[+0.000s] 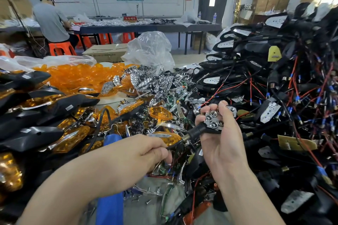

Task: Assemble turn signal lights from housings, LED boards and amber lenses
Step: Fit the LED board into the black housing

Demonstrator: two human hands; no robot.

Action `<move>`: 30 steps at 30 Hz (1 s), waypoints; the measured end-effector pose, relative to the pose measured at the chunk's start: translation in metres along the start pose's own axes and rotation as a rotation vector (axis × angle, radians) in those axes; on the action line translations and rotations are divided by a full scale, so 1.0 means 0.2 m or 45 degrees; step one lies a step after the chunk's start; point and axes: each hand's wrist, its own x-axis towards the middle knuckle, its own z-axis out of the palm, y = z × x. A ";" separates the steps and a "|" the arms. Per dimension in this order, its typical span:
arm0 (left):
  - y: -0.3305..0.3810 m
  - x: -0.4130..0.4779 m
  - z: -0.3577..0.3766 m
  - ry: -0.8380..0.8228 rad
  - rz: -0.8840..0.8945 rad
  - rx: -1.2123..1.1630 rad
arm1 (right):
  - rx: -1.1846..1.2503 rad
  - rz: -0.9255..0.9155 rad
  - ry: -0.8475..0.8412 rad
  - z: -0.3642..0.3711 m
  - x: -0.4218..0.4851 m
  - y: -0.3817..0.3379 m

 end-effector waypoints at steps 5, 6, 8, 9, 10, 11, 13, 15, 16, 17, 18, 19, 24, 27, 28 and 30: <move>-0.04 -0.02 -0.04 -0.005 -0.053 0.078 | 0.044 -0.052 0.063 -0.03 0.02 -0.06; -0.06 -0.03 -0.04 -0.021 -0.068 0.071 | 0.060 -0.061 0.075 -0.03 0.03 -0.08; -0.09 -0.05 -0.07 -0.043 -0.079 0.065 | 0.074 -0.074 0.085 -0.04 0.04 -0.10; -0.10 -0.06 -0.08 -0.050 -0.078 0.056 | 0.074 -0.077 0.087 -0.04 0.04 -0.10; -0.11 -0.07 -0.10 -0.061 -0.083 0.049 | 0.069 -0.076 0.087 -0.04 0.04 -0.10; -0.12 -0.08 -0.11 -0.069 -0.092 0.053 | 0.057 -0.073 0.084 -0.04 0.04 -0.09; -0.12 -0.09 -0.12 -0.069 -0.127 0.106 | 0.028 -0.060 0.064 -0.03 0.03 -0.07; -0.12 -0.07 -0.10 -0.026 -0.148 0.150 | 0.012 -0.044 0.048 -0.03 0.03 -0.05; -0.10 -0.06 -0.09 0.001 -0.138 0.147 | 0.008 -0.033 0.039 -0.03 0.03 -0.05; -0.08 -0.04 -0.06 0.005 -0.117 0.134 | 0.008 -0.021 0.030 -0.03 0.02 -0.04; -0.05 -0.02 -0.03 -0.013 -0.082 0.131 | 0.011 -0.008 0.016 -0.03 0.02 -0.04; -0.04 0.00 0.00 -0.034 -0.027 0.136 | 0.015 -0.001 -0.004 -0.03 0.01 -0.04; 0.00 0.09 0.08 -0.058 0.077 0.094 | 0.061 0.030 -0.123 -0.02 -0.01 -0.07; -0.01 0.10 0.09 -0.065 0.099 0.078 | 0.052 0.035 -0.167 -0.01 -0.02 -0.07; -0.02 0.10 0.08 -0.066 0.099 0.066 | 0.037 0.036 -0.177 -0.01 -0.02 -0.07; -0.03 0.11 0.08 -0.077 0.090 0.049 | 0.014 0.038 -0.194 -0.01 -0.02 -0.06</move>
